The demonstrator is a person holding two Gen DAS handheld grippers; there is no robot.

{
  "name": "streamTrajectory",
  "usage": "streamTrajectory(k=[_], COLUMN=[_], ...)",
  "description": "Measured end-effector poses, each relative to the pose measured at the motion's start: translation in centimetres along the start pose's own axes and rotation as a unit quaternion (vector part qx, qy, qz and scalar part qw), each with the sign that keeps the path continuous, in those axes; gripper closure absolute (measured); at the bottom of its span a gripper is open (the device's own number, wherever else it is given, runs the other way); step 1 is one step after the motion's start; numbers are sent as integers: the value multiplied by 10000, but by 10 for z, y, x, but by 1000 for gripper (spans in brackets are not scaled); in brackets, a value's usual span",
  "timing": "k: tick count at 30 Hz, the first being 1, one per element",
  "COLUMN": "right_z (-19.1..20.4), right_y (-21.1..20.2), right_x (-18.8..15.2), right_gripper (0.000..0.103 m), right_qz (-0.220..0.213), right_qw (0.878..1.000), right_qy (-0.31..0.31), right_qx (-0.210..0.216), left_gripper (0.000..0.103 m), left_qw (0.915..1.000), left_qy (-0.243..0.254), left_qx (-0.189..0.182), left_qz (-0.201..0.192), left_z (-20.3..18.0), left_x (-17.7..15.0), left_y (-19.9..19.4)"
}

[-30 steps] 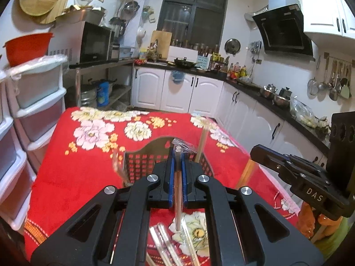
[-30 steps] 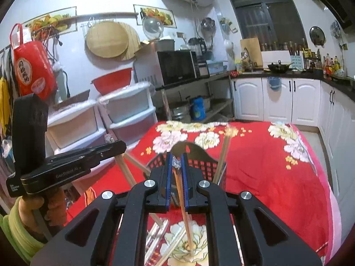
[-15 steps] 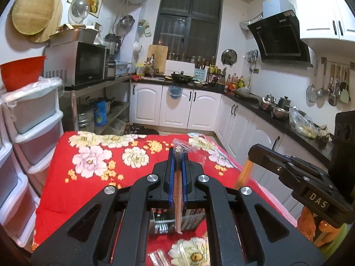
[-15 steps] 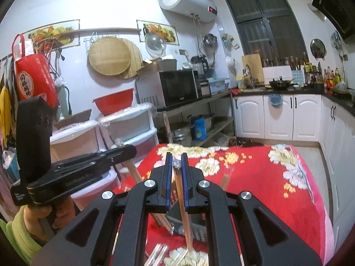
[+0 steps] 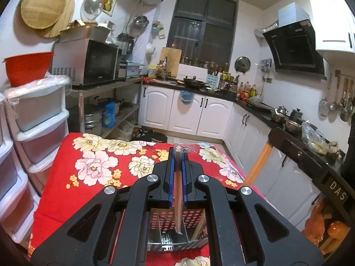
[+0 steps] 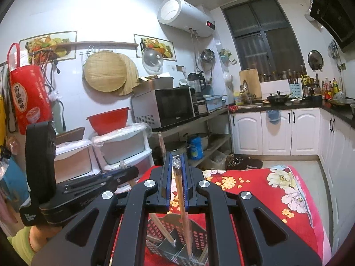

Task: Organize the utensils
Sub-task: 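Lift both chopstick pairs and lower them into the grey caddy with both grippers, then open both grippers to release the chopsticks into the caddy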

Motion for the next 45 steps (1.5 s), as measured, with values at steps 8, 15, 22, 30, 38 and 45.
streamTrajectory(k=[8,15,22,30,38,45], right_z=[-10,-20,-29,-34,-47,-58], right_y=[24,42,54,56,51,44], right_x=[-24,-49,-71,-83,-90,-94], right_gripper=[95,95,95,95,94,94], right_qz=[142,341,494,610,785,884], right_qw=[9999,9993,9984,9976,9955,9936], right_qy=[-20,88,182,212,298,381], right_qx=[-95,-140,-182,-238,-434,-583], left_gripper=[102,102,102,102,102,102], left_qw=[9997,9993,9990,9987,9982,9978], left_qy=[-62,-62,-40,-56,-106,-170], left_qx=[100,106,105,130,133,140], left_qz=[225,351,435,492,576,626], left_z=[11,14,15,17,22,26], left_x=[-25,-45,-61,-67,-75,-77], left_y=[25,36,42,45,46,43])
Point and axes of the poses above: each gripper's, at about its wrist camera, not at the fingertips, and y roughly the way its jaws point, z to its left, x to its top, the point moved 6 cm from there along y, roughly the way its jaws point, and after that the axes turned 5 degrees about -z, right-handed, at the moved point
